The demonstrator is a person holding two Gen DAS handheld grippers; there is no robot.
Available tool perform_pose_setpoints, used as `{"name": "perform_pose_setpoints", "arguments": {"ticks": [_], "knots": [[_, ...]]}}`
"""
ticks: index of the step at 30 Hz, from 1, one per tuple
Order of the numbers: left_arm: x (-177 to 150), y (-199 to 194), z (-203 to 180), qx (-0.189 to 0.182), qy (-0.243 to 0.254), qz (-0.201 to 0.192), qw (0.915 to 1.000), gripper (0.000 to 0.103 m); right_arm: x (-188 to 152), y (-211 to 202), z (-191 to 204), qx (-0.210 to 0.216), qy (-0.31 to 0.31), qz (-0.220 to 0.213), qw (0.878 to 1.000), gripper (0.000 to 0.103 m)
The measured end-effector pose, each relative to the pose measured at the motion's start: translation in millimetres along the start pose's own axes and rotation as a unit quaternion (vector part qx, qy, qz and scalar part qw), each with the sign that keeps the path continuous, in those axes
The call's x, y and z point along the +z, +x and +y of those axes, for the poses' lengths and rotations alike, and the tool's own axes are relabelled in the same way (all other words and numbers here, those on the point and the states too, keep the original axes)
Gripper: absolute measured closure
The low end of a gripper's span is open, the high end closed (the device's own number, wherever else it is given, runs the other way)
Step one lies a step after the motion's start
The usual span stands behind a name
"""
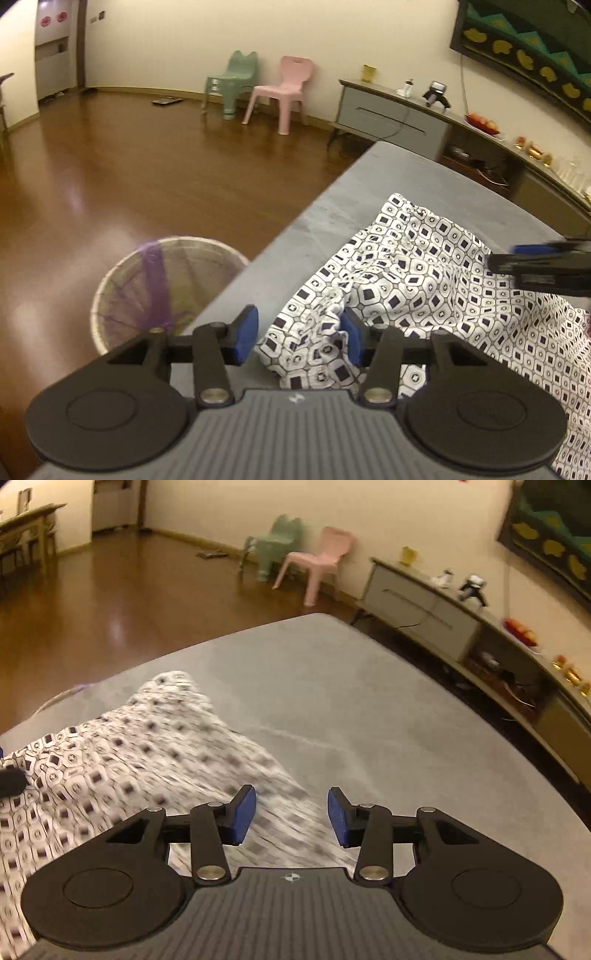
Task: Fold clothes
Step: 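Position both open grippers above the patterned shirt edge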
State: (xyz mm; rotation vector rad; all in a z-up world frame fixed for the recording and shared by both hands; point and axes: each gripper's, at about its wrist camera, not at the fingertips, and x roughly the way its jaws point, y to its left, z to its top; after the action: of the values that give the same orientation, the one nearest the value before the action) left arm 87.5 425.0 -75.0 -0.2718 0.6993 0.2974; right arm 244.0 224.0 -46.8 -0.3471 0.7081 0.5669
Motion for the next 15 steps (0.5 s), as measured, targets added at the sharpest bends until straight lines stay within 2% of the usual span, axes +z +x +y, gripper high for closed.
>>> {"name": "perform_pose_setpoints", "arguments": {"ticks": [3,4,5,6,7,8,10,12,13,15], "knots": [[1,-13,-4,-0.049,0.003,-0.018,0.9986,0.057,-29,-39,-17,0.062,0.043,-0.014,0.997,0.058],[1,-7,-9,-0.043,0.018,-0.005,0.9989,0.056,-43,-48,-22,0.076,0.048,-0.007,0.996,0.058],[0,3,-14,-0.015,0.033,0.014,0.9992,0.057,-55,-55,-27,0.075,0.048,0.005,0.996,0.058],[-1,7,-20,0.015,0.055,0.015,0.9983,0.060,-66,-57,-35,0.062,0.049,0.015,0.997,0.058],[-3,9,-27,0.045,0.077,0.012,0.9959,0.056,-75,-59,-47,0.045,0.058,0.016,0.997,0.053],[-1,7,-30,0.061,0.079,0.008,0.9950,0.056,-84,-61,-59,0.029,0.068,0.017,0.997,0.047],[6,-7,-37,0.058,0.062,-0.004,0.9964,0.058,-95,-83,-88,0.012,0.115,0.004,0.993,0.048],[7,-27,-47,0.047,0.058,-0.033,0.9967,0.058,-110,-122,-118,0.025,0.160,-0.029,0.986,0.048],[8,-34,-56,0.039,0.058,-0.044,0.9966,0.058,-123,-142,-133,0.021,0.170,-0.038,0.984,0.047],[6,-45,-81,0.002,0.061,-0.047,0.9970,0.058,-164,-182,-165,-0.011,0.184,-0.038,0.982,0.043]]}}
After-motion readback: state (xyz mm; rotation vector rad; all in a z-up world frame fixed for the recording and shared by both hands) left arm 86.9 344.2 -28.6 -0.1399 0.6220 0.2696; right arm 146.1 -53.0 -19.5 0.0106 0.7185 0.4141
